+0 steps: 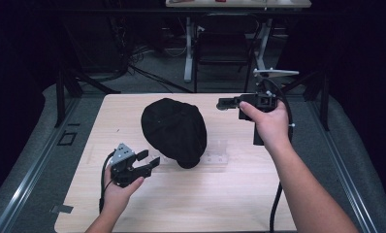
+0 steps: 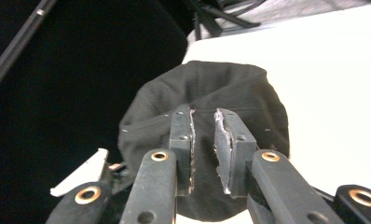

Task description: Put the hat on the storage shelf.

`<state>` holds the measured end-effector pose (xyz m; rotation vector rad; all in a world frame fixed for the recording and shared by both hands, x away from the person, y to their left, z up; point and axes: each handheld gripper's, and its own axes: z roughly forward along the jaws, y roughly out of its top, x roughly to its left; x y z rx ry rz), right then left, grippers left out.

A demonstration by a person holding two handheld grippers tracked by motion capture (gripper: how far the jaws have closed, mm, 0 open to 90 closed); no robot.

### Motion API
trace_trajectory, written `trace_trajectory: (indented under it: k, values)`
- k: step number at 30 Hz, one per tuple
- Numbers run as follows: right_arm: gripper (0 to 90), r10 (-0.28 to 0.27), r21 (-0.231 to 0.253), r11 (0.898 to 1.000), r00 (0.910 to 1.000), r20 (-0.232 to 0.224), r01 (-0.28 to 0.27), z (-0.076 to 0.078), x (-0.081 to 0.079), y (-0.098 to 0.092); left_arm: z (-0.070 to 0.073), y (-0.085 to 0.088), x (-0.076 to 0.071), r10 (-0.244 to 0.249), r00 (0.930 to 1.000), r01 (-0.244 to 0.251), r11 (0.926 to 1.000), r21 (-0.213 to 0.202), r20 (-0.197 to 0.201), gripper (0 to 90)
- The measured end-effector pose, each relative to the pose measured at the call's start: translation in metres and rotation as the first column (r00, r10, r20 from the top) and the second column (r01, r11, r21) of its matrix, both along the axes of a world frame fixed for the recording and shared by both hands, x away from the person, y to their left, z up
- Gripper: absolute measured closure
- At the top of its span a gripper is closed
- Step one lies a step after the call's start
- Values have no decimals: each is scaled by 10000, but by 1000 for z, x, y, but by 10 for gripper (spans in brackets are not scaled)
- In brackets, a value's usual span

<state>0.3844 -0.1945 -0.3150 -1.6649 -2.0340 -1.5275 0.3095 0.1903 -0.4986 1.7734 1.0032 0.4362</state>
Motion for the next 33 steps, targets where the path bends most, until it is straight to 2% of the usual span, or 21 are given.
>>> trace_trajectory:
  k: [5, 11, 21, 24, 33]
  values:
    - [769, -44, -182, 9998, 10000, 31, 44, -2, -8, -11, 1, 17, -1, 416, 9991, -416, 9991, -33, 15, 436]
    - [767, -233, -425, 9988, 9995, 189, 241, -5, -20, -27, 2, 36, -3, 770, 9969, -770, 9970, 0, -168, 436]
    - [748, -561, -1537, 9855, 9931, 1027, 715, -13, -52, -49, -2, 53, -14, 1033, 9943, -1029, 9946, 162, -256, 436]
    - [733, -628, -1518, 9852, 9916, 1135, 798, -21, -62, -55, -5, 57, -17, 1103, 9934, -1099, 9938, 138, -314, 436]
    - [666, -833, -1913, 9752, 9852, 1496, 1115, -55, -89, -69, -16, 70, -21, 1312, 9888, -1305, 9913, 154, -711, 427]
